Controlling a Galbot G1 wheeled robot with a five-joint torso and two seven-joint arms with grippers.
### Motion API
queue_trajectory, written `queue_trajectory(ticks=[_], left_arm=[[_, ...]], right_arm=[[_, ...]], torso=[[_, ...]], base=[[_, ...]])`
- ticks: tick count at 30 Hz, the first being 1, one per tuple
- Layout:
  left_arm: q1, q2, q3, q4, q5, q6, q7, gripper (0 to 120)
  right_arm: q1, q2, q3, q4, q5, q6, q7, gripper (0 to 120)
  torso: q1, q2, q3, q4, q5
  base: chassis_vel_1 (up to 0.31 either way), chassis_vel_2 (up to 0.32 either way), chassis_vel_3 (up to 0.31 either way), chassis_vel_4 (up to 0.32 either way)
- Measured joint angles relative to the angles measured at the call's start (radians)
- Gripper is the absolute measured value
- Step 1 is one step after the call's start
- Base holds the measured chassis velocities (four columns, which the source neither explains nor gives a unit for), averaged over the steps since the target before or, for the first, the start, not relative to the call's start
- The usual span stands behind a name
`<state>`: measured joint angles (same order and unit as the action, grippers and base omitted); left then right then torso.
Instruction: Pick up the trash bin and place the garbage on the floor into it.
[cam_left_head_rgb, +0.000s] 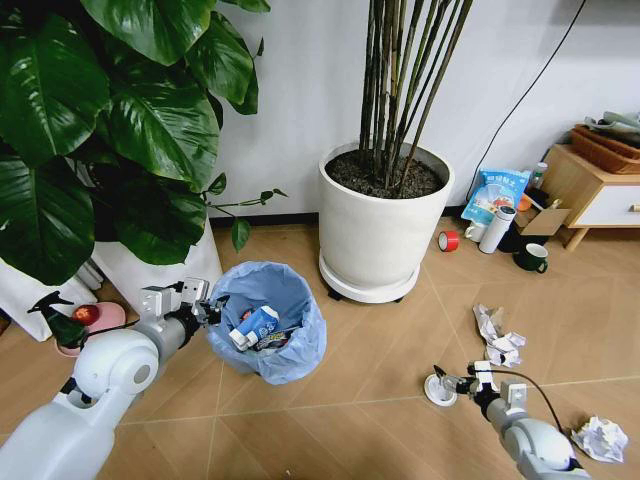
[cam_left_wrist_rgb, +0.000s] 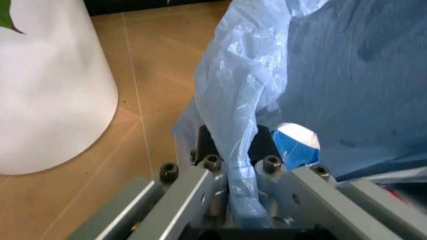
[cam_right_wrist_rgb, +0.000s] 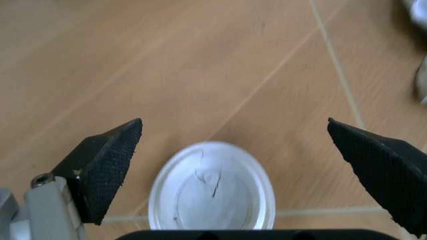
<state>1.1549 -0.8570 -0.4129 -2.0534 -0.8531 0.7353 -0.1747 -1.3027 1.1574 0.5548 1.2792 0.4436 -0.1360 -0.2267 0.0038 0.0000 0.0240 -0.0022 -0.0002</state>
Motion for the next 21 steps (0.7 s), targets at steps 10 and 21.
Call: queue_trajectory(ticks=[10, 21], left_arm=[[-0.005, 0.001, 0.006, 0.007, -0.002, 0.000, 0.002, 0], [-0.006, 0.004, 0.009, 0.003, -0.002, 0.000, -0.004, 0]], right_arm=[[0.022, 0.014, 0.004, -0.088, -0.009, 0.014, 0.001, 100], [0.054, 0.026, -0.001, -0.157, -0.015, 0.039, 0.000, 90]], torso=[[0.000, 0.000, 0.000, -0.0001, -0.0011], [0.000, 0.000, 0.000, -0.0001, -0.0006]], base=[[0.000, 0.000, 0.000, 0.000], [0.000, 0.000, 0.000, 0.000]])
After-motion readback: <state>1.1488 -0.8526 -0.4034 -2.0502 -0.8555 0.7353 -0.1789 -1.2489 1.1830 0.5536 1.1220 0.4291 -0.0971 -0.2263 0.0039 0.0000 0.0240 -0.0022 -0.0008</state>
